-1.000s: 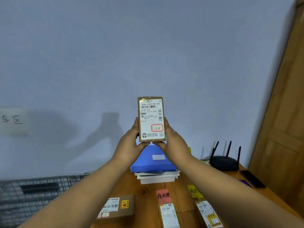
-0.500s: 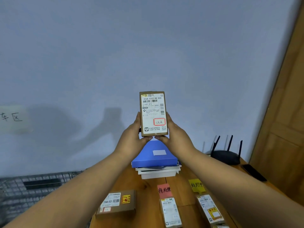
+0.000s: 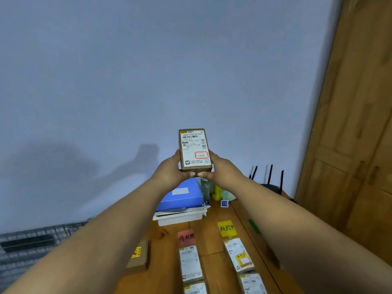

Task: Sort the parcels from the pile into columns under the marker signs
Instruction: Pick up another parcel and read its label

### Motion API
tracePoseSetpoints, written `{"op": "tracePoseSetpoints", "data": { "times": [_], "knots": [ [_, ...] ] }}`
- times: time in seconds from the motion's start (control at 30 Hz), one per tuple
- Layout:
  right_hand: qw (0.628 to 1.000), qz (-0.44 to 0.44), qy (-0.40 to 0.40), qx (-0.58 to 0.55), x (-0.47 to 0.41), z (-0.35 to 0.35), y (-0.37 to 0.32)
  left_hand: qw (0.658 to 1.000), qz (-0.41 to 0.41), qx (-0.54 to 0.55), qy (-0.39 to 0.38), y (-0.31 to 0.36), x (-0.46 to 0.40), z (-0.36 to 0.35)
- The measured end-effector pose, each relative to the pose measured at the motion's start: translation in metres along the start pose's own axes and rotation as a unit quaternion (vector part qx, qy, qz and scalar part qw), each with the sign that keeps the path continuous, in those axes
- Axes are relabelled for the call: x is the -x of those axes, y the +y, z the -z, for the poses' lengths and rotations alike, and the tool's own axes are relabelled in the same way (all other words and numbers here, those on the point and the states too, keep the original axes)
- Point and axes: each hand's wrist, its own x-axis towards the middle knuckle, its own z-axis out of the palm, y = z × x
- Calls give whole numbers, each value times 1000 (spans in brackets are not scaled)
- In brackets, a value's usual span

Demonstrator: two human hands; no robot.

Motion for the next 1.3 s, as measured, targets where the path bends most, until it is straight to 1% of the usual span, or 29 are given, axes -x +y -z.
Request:
{"op": "tracePoseSetpoints", "data": {
  "times": [0.13,0.2,0.27,0.33,0.47,0.57,0.63,0.77,0.9,1.13,1.23,1.3],
  "knots": [
    [1000,0,-6,14,24,40,47,1000,4,9,-4,38,4,-53],
    [1000,4,-16,17,40,61,77,999,4,35,-6,57,13,-87],
    [999,2,-37,21,61,78,111,998,13,55,-15,74,25,-129],
    [998,-2,-60,16,83,90,145,996,38,71,-25,87,39,-170],
    [997,-36,-68,-8,126,99,202,989,75,119,-40,105,68,-244],
    [994,-80,-69,0,162,91,244,988,77,124,-50,119,93,-290],
    [990,-119,-71,10,185,83,272,986,98,119,-61,124,106,-321],
    [976,-185,-112,-1,225,64,318,979,132,111,-106,114,128,-377],
    [960,-241,-142,-26,258,36,358,966,182,105,-154,92,142,-422],
    [926,-307,-214,-49,284,-11,422,919,302,110,-228,46,149,-491],
    [911,-325,-252,-30,282,-24,444,900,335,103,-259,33,146,-511],
    [906,-326,-268,-18,276,-31,458,894,343,105,-268,21,142,-524]
  ]
}}
